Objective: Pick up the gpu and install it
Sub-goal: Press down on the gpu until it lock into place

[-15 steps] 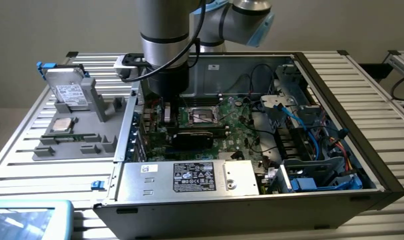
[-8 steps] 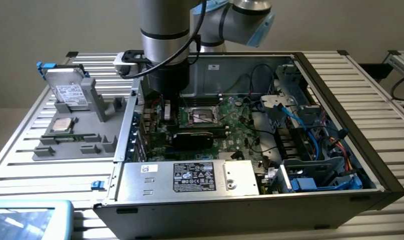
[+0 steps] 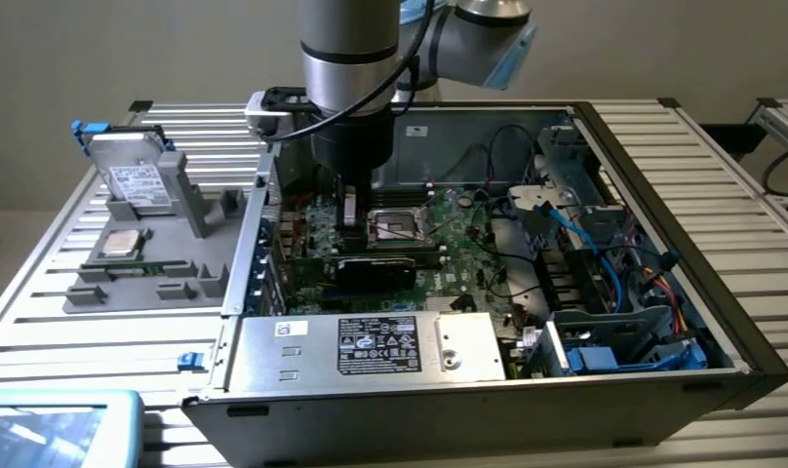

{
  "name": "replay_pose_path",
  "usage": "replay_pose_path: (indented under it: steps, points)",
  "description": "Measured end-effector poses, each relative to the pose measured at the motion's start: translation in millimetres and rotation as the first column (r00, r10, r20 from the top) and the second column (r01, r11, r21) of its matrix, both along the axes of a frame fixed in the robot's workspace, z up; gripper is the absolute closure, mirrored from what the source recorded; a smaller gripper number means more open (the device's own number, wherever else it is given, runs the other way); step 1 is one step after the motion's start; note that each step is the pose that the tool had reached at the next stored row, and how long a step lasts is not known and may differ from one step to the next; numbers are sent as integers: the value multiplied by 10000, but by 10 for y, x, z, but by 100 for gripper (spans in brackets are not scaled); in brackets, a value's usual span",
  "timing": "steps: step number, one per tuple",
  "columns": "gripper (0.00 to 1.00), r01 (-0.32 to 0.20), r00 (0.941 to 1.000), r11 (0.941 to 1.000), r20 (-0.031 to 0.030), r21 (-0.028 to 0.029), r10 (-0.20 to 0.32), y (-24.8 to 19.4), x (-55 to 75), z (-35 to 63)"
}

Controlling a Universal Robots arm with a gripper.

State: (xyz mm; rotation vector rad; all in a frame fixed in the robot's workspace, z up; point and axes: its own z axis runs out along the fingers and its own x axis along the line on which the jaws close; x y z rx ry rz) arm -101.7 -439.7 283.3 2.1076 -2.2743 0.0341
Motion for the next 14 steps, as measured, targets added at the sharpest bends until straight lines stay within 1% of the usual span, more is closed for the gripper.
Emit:
replay_pose_path:
  steps: [2,3,5,6,8,12,14]
  points:
    - [88,3,10000,10000,1,2,-3,-2,42,-5]
    - [88,10,10000,10000,-2,-2,-10,-13,49,-9]
    - [88,28,10000,10000,0,4,-28,-58,50,-18]
    - [88,36,10000,10000,0,10,-36,-72,53,-23]
    - [88,52,10000,10000,1,20,-52,-78,73,-31]
    - [88,127,9999,9999,0,69,-127,-78,86,-69]
    - [88,175,9998,9998,-1,72,-175,-76,86,-89]
